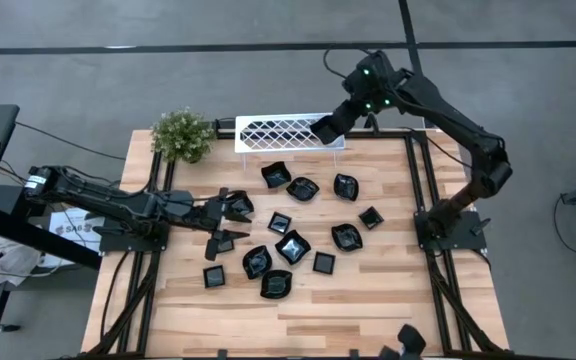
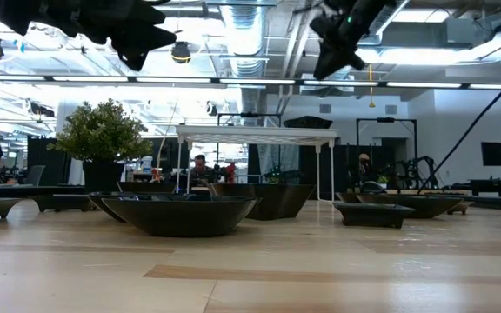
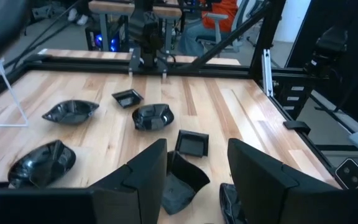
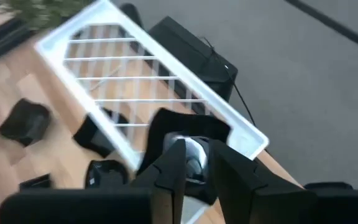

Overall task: Pick & Place Mini shaped plates
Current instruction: Stack the black distorted square plate on top of the black distorted square plate on the shelf

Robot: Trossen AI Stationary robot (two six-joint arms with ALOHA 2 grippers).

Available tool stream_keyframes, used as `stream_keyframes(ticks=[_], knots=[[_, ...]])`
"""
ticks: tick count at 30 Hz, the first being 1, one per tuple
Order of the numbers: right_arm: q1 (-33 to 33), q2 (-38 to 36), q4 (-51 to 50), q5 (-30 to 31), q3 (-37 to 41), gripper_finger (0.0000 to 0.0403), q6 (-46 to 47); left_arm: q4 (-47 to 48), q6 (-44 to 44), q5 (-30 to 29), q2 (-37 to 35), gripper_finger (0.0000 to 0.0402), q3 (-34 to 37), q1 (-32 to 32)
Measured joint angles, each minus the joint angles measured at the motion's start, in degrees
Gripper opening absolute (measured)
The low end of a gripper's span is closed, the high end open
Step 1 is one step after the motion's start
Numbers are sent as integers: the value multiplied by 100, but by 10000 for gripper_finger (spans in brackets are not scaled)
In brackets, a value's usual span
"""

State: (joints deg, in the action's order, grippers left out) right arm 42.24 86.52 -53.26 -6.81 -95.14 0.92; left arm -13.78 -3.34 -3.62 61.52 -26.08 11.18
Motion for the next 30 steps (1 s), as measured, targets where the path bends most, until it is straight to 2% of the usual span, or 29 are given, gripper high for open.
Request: stream_keyframes(ticks=[4, 7, 15, 21, 26, 30], knots=[[-474, -291, -10, 481, 144, 71, -87, -20, -19, 0, 0, 172, 22, 2], [-822, -624, 256, 720, 601, 71, -91, -22, -113, 0, 0, 172, 22, 2], [-1741, -1854, 1609, 765, 2842, 70, 255, -22, -168, 0, 0, 172, 23, 2], [-2626, -2696, 3087, 1192, 4737, 70, 928, -22, -155, 0, 0, 172, 24, 2], [-3498, -2887, 4227, 1449, 5940, 70, 1311, -24, -146, 0, -2, 172, 24, 2], [-4007, -2821, 4690, 1936, 6328, 70, 1284, -42, -144, 0, -2, 172, 24, 2]])
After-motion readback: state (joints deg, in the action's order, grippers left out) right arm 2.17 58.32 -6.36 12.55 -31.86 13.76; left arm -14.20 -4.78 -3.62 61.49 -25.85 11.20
